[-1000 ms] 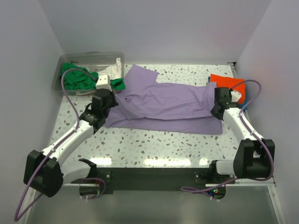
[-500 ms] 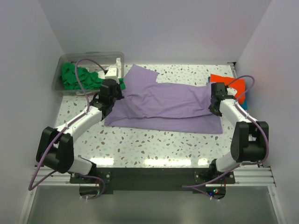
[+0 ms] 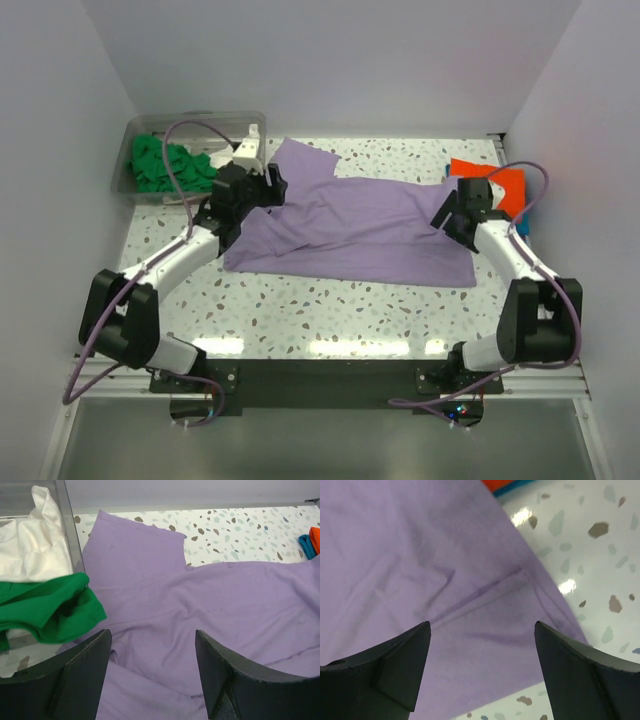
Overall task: Fold and stack the t-shirts
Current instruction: Fold the tshirt
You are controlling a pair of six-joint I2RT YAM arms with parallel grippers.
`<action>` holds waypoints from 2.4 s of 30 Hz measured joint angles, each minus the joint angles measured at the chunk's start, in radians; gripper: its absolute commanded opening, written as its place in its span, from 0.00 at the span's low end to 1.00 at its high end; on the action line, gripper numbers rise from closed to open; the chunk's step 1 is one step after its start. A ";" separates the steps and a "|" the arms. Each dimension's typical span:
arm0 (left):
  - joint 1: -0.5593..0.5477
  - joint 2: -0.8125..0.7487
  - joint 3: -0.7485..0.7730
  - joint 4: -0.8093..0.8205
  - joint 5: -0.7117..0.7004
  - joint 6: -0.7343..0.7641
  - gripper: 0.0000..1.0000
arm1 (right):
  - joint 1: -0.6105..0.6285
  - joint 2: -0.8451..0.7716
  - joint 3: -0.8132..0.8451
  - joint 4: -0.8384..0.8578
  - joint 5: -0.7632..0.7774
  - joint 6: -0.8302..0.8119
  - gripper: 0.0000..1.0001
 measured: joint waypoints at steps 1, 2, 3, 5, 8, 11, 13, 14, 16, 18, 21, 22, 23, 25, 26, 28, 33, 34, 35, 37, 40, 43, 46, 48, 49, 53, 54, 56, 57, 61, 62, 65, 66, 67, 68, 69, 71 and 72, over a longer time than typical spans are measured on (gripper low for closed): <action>0.000 -0.030 -0.037 0.009 0.006 -0.002 0.73 | 0.000 -0.034 -0.040 0.013 -0.035 -0.003 0.88; 0.000 -0.066 -0.079 0.022 0.011 -0.006 0.73 | 0.000 -0.071 -0.085 0.035 -0.073 -0.005 0.88; 0.000 -0.105 -0.122 0.023 0.015 -0.012 0.73 | 0.000 -0.110 -0.135 0.062 -0.117 -0.006 0.89; 0.000 -0.176 -0.206 0.032 0.015 -0.029 0.73 | 0.000 -0.175 -0.232 0.110 -0.210 -0.010 0.89; 0.000 -0.259 -0.313 0.032 0.005 -0.059 0.74 | 0.007 -0.215 -0.332 0.156 -0.316 -0.018 0.89; 0.000 -0.337 -0.420 0.021 -0.025 -0.099 0.75 | 0.019 -0.199 -0.346 0.163 -0.368 -0.027 0.89; 0.000 -0.388 -0.481 0.008 -0.048 -0.123 0.75 | 0.025 -0.189 -0.346 0.184 -0.391 -0.031 0.90; 0.000 -0.422 -0.520 0.007 -0.068 -0.141 0.75 | 0.027 -0.180 -0.345 0.192 -0.393 -0.031 0.89; 0.001 -0.482 -0.582 -0.013 -0.111 -0.169 0.75 | 0.027 -0.145 -0.343 0.200 -0.394 -0.031 0.89; 0.001 -0.528 -0.626 -0.041 -0.152 -0.194 0.75 | 0.027 -0.093 -0.333 0.196 -0.390 -0.028 0.89; 0.001 -0.581 -0.665 -0.090 -0.214 -0.232 0.75 | 0.027 -0.049 -0.298 0.192 -0.386 -0.022 0.90; 0.001 -0.591 -0.671 -0.102 -0.236 -0.243 0.75 | 0.027 -0.032 -0.289 0.189 -0.382 -0.020 0.90; 0.001 -0.599 -0.675 -0.115 -0.257 -0.256 0.75 | 0.027 -0.024 -0.280 0.188 -0.381 -0.017 0.90; 0.001 -0.601 -0.677 -0.138 -0.295 -0.276 0.73 | 0.027 -0.006 -0.264 0.186 -0.376 -0.012 0.90; 0.001 -0.598 -0.677 -0.150 -0.313 -0.288 0.72 | 0.027 0.001 -0.257 0.185 -0.373 -0.009 0.91; 0.001 -0.587 -0.677 -0.175 -0.340 -0.311 0.67 | 0.027 0.006 -0.253 0.187 -0.369 -0.008 0.91; 0.006 -0.531 -0.673 -0.240 -0.373 -0.353 0.54 | 0.027 0.006 -0.253 0.187 -0.363 -0.002 0.91; 0.009 -0.517 -0.670 -0.253 -0.376 -0.359 0.52 | 0.027 0.006 -0.253 0.187 -0.363 -0.001 0.91; 0.014 -0.502 -0.665 -0.264 -0.378 -0.362 0.47 | 0.027 0.005 -0.253 0.187 -0.363 -0.001 0.91; 0.023 -0.473 -0.650 -0.286 -0.379 -0.370 0.43 | 0.027 0.004 -0.254 0.188 -0.363 -0.001 0.91; 0.035 -0.438 -0.629 -0.298 -0.380 -0.372 0.40 | 0.027 0.004 -0.255 0.189 -0.363 0.000 0.91; 0.040 -0.420 -0.617 -0.296 -0.380 -0.375 0.38 | 0.027 0.004 -0.255 0.190 -0.363 0.000 0.91; 0.047 -0.396 -0.606 -0.294 -0.377 -0.376 0.37 | 0.027 0.004 -0.255 0.190 -0.363 0.000 0.91; 0.053 -0.370 -0.599 -0.292 -0.372 -0.376 0.37 | 0.027 0.004 -0.255 0.190 -0.363 0.000 0.91; 0.056 -0.356 -0.595 -0.291 -0.367 -0.375 0.37 | 0.027 0.004 -0.255 0.190 -0.363 0.000 0.91; 0.079 -0.303 -0.587 -0.282 -0.345 -0.366 0.35 | 0.027 0.002 -0.257 0.191 -0.361 0.000 0.91; 0.085 -0.293 -0.586 -0.277 -0.341 -0.364 0.34 | 0.027 0.002 -0.258 0.192 -0.361 0.000 0.91; 0.093 -0.280 -0.584 -0.269 -0.333 -0.357 0.30 | 0.027 0.000 -0.260 0.194 -0.359 0.000 0.91; 0.096 -0.276 -0.583 -0.267 -0.330 -0.355 0.29 | 0.027 0.000 -0.260 0.194 -0.358 0.000 0.91; 0.112 -0.258 -0.578 -0.242 -0.308 -0.345 0.13 | 0.027 0.000 -0.260 0.195 -0.352 0.001 0.91; 0.116 -0.253 -0.578 -0.233 -0.303 -0.343 0.10 | 0.027 0.000 -0.260 0.195 -0.350 0.002 0.92; 0.129 -0.240 -0.577 -0.207 -0.286 -0.333 0.00 | 0.027 0.000 -0.261 0.196 -0.340 0.005 0.92; 0.133 -0.238 -0.577 -0.202 -0.281 -0.329 0.00 | 0.027 0.000 -0.261 0.196 -0.336 0.006 0.92; 0.136 -0.237 -0.576 -0.200 -0.277 -0.325 0.00 | 0.027 0.000 -0.261 0.196 -0.336 0.006 0.92; 0.138 -0.237 -0.576 -0.198 -0.273 -0.324 0.00 | 0.027 0.000 -0.261 0.196 -0.335 0.006 0.92; 0.140 -0.237 -0.575 -0.198 -0.269 -0.324 0.00 | 0.027 0.000 -0.261 0.196 -0.334 0.006 0.92; 0.143 -0.239 -0.574 -0.201 -0.260 -0.323 0.00 | 0.027 0.000 -0.261 0.196 -0.327 0.006 0.92; 0.143 -0.242 -0.572 -0.205 -0.255 -0.323 0.00 | 0.027 0.000 -0.261 0.196 -0.325 0.006 0.92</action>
